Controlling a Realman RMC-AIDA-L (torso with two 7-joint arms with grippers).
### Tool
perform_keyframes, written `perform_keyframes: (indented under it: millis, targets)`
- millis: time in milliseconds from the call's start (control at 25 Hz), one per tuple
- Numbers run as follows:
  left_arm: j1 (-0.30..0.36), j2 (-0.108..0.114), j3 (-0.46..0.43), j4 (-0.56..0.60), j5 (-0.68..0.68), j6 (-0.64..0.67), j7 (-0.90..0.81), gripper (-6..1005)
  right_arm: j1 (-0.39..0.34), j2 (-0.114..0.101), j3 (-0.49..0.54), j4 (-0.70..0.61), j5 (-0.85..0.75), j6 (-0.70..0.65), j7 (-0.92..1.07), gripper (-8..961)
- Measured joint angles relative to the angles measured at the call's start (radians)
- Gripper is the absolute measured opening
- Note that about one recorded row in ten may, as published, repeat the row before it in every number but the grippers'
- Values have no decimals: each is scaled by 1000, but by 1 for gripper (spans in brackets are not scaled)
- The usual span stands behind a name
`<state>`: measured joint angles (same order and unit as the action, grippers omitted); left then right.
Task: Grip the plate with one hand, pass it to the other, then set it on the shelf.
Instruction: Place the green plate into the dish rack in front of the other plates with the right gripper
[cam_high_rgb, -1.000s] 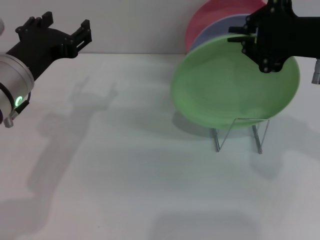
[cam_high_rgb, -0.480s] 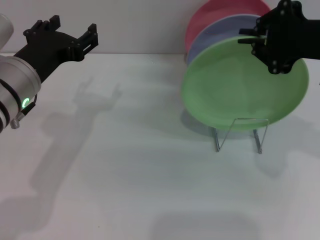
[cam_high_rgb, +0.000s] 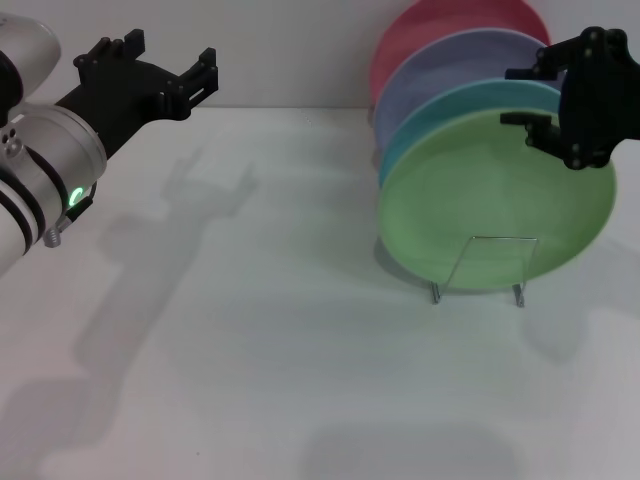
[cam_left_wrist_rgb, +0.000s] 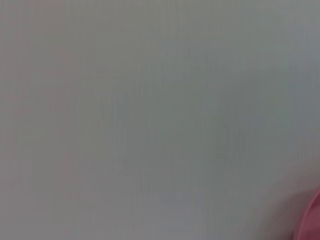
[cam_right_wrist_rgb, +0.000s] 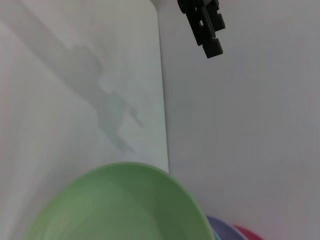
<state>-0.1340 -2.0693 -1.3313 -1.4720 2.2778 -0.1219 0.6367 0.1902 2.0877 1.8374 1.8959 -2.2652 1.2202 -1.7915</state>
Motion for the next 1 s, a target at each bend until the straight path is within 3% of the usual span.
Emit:
perform_keyframes:
  millis: [200, 560, 800, 880, 920, 960, 1000]
  targets:
    - [-17, 0, 0, 24, -1, 8, 0, 802, -19, 0, -8, 10, -13, 39, 10, 467]
    - [-23, 0, 16, 42, -1, 33, 0, 802, -61, 4, -41, 10, 76, 84, 13, 564]
    - [-17, 1, 32, 53, -1, 70, 2, 802, -64, 5, -3, -93, 410, 22, -68, 583]
    - [-12, 2, 41, 57, 1, 108, 6, 802, -62, 5, 43, -171, 549, -56, -140, 582]
    - [-6, 3, 50, 62, 3, 152, 9, 802, -51, 1, 98, -291, 709, -121, -238, 582]
    - [-6, 3, 50, 62, 3, 152, 9, 802, -51, 1, 98, -291, 709, -121, -238, 582]
    - [-4, 3, 52, 65, 4, 167, 10, 802, -45, -3, 132, -366, 812, -144, -303, 582]
